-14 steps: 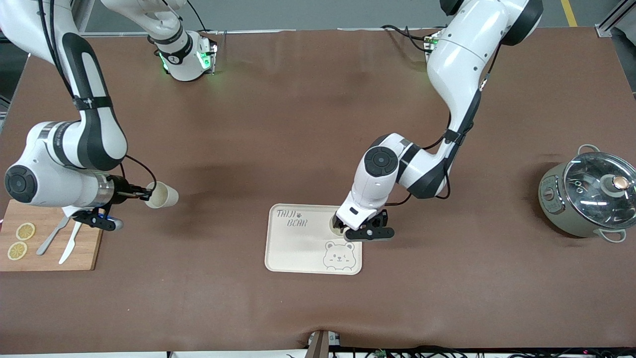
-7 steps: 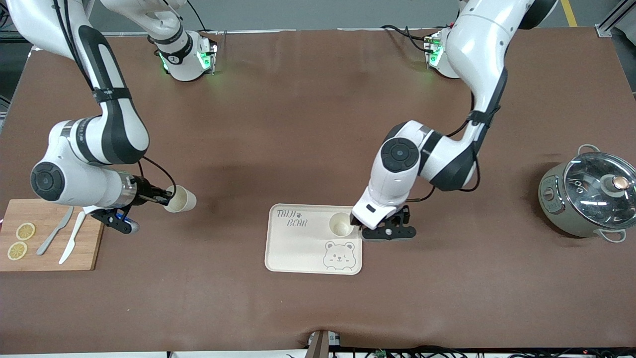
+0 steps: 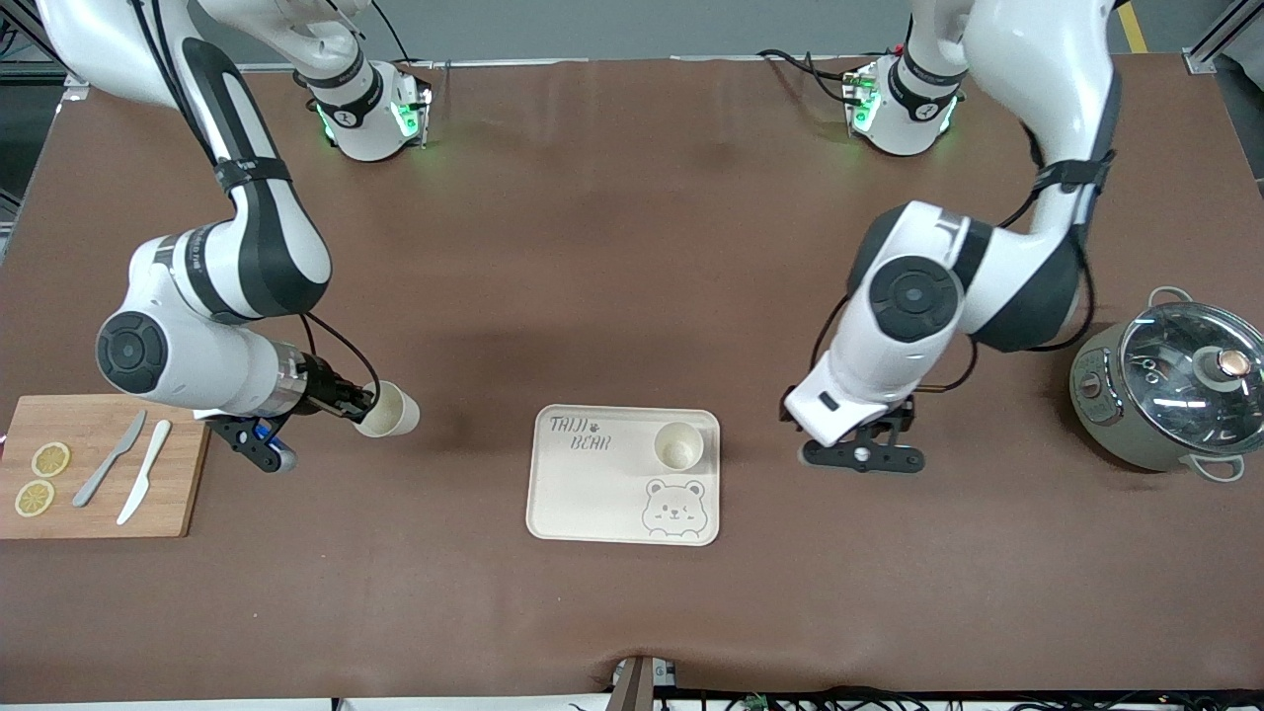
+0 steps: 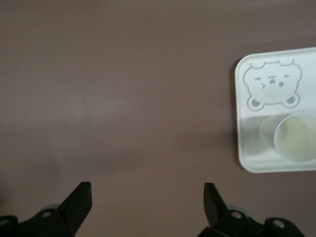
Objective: Place white IKEA cup upright on tray with both arms
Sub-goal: 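Raise the left gripper away while the right gripper carries its cup over, then lower the held cup onto the tray beside the first cup, right gripper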
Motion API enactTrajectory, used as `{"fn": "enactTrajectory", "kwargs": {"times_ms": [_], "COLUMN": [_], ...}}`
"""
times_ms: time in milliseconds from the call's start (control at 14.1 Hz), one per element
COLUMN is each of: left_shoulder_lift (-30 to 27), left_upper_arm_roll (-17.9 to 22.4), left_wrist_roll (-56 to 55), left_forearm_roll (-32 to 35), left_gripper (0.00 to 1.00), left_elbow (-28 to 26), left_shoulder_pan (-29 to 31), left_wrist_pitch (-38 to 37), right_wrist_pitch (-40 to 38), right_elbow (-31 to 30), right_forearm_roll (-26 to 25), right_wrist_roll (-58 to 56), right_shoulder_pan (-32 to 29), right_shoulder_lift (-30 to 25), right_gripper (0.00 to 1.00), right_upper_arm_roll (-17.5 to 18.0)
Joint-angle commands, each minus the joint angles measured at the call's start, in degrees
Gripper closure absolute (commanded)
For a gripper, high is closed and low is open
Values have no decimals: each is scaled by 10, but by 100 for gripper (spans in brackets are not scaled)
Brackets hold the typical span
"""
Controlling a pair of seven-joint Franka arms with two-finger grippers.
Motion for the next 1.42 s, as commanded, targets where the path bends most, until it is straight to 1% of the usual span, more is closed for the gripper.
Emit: {"fn": "enactTrajectory", "kwargs": {"times_ms": [0, 213, 355, 426, 568, 709, 780, 922, 1064, 1206, 1277, 1348], "left_shoulder_lift": [-80, -145, -178, -194, -221, -239, -249, -275, -289, -301, -306, -316], "left_upper_arm_roll": [-6, -6, -6, -6, -6, -6, -5, -5, -5, -5, -5, -5], "left_wrist_roll": [66, 123, 144, 151, 166, 170, 170, 171, 171, 172, 172, 172], "left_forearm_roll": [-28, -47, -48, -53, -60, -66, -73, -78, -84, -104, -110, -117], "left_gripper": [0, 0, 0, 0, 0, 0, 0, 0, 0, 0, 0, 0], "left_elbow": [-87, -150, -180, -192, -205, -210, -219, -243, -259, -272, -279, -286], "left_shoulder_pan": [37, 71, 87, 95, 105, 113, 113, 114, 115, 120, 120, 121], "left_wrist_pitch": [0, -2, -2, -5, -27, -47, -51, -52, -52, -52, -52, -52], "right_wrist_pitch": [-5, 20, 50, 53, 61, 96, 97, 101, 122, 123, 133, 157], "right_elbow": [34, 40, 41, 42, 51, 52, 57, 74, 80, 89, 90, 90], "right_forearm_roll": [2, 6, 4, 3, 3, -1, -2, -3, -4, -6, -8, -18], "right_wrist_roll": [68, 111, 151, 171, 182, 227, 245, 258, 290, 300, 309, 343], "right_shoulder_pan": [8, 14, 17, 17, 25, 47, 56, 70, 84, 90, 99, 113], "right_shoulder_lift": [23, 32, 45, 47, 61, 67, 73, 91, 101, 108, 112, 114], "right_gripper": [100, 100, 100, 100, 100, 100, 100, 100, 100, 100, 100, 100], "right_upper_arm_roll": [15, 20, 42, 47, 50, 50, 50, 50, 50, 50, 50, 48]}}
